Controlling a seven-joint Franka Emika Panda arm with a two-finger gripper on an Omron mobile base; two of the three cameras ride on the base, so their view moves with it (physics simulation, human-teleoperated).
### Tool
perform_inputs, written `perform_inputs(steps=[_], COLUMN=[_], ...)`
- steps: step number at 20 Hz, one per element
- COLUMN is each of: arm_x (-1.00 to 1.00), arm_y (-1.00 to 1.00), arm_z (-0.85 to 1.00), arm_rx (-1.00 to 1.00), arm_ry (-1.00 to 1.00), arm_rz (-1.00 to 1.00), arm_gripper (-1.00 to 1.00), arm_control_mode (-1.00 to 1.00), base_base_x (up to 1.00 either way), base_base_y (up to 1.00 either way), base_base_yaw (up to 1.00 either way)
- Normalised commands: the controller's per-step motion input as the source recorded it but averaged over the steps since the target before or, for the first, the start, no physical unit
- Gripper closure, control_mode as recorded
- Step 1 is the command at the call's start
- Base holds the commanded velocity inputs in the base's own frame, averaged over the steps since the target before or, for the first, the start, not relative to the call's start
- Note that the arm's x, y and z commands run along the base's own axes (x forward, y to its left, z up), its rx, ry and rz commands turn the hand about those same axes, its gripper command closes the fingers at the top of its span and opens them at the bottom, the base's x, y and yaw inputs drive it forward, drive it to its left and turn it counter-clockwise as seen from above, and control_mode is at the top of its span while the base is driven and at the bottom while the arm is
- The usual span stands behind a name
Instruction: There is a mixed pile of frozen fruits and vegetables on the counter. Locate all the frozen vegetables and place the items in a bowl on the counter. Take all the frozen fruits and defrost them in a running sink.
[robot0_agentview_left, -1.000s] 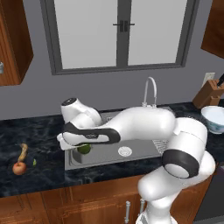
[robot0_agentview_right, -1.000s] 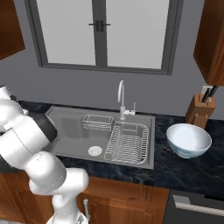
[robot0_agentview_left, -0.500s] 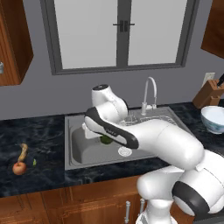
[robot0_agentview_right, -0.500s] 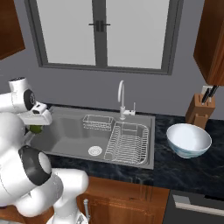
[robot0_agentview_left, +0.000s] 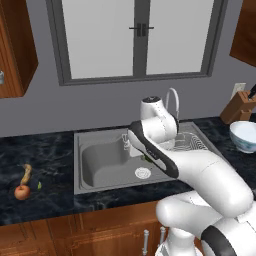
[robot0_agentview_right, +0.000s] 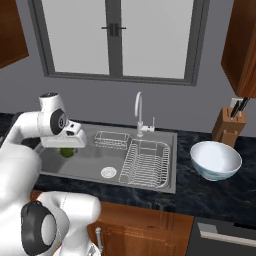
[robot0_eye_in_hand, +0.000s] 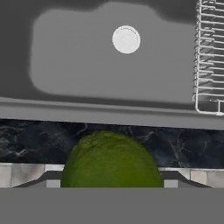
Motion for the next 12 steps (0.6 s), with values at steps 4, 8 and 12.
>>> perform_inputs(steps=[4,8,12], arm_x=[-0.01,0.0,-0.02], arm_y=[-1.0,-1.0,-0.9], arm_z=[0.02,0.0,0.0], arm_rx=[0.0,0.0,0.0], arm_ry=[0.0,0.0,-0.1], arm_rz=[0.01,0.0,0.0], arm_gripper=[1.0,1.0,1.0], arm_control_mode=[-1.0,-1.0,-1.0], base_base_x=[0.0,0.0,0.0], base_base_y=[0.0,0.0,0.0], base_base_yaw=[0.0,0.0,0.0])
